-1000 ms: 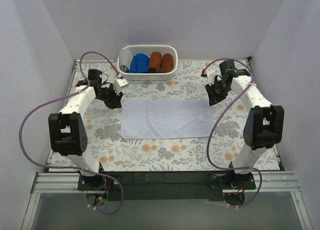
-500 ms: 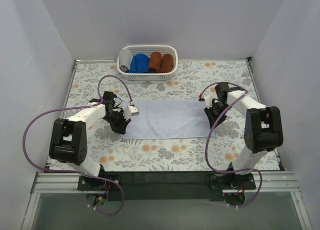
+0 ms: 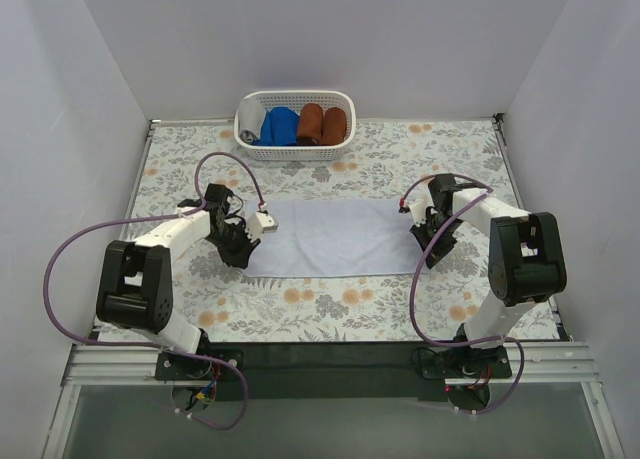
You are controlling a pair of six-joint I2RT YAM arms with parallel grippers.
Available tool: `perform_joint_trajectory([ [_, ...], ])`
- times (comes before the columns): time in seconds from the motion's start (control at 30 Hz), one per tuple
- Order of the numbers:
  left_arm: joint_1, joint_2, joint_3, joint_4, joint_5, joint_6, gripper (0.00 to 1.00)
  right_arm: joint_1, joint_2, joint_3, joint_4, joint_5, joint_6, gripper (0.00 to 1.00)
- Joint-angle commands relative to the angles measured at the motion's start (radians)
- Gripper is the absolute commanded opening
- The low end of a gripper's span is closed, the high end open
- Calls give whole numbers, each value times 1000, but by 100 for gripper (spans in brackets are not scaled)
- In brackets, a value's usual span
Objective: Roll the towels
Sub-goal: Flatten the towel
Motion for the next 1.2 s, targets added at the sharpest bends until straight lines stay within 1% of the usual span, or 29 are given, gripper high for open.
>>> perform_joint_trajectory([
  [0.0, -14, -39, -23, 7, 19, -9, 5, 5, -27, -12, 9, 11, -4, 6],
  [0.2, -23, -6, -44, 42, 14, -35, 5, 3, 2, -44, 47, 33, -6, 5],
  [0.33, -21, -4, -95, 60, -50, -17, 3, 3, 11, -91, 79, 76, -20, 5],
  [0.47, -21, -8, -136, 51, -119, -6, 0, 3, 17, -122, 112, 154, -39, 3],
  [0.5, -20, -15, -141, 51, -129, -3, 0, 2, 19, -127, 115, 154, -44, 3],
  [0.57, -11, -18, -151, 48, -153, 3, 0, -1, 20, -130, 124, 207, -58, 2],
  [0.63, -2, -19, -150, 42, -158, 6, 0, -15, 20, -121, 122, 214, -64, 2],
  [0.73, 5, -16, -135, 36, -143, 11, 0, -17, -9, -70, 87, 166, -52, 3],
  [0.77, 3, -10, -127, 33, -132, 11, 0, -17, -15, -49, 46, 90, -38, 3],
  [0.8, 5, -4, -112, 25, -106, 5, 0, -17, -30, 0, 25, 64, -32, 3],
  [0.9, 3, 14, -87, 16, -75, -4, 0, -14, -76, 72, -31, -41, -12, 4],
  [0.97, 3, 30, -80, 16, -61, -14, 0, -7, -90, 93, -57, -106, -6, 6],
  [1.07, 2, 39, -76, 16, -58, -17, 0, 17, -79, 103, -81, -142, -1, 6],
  [1.17, 2, 38, -76, 17, -63, -20, 0, 48, -52, 79, -75, -124, 3, 5],
])
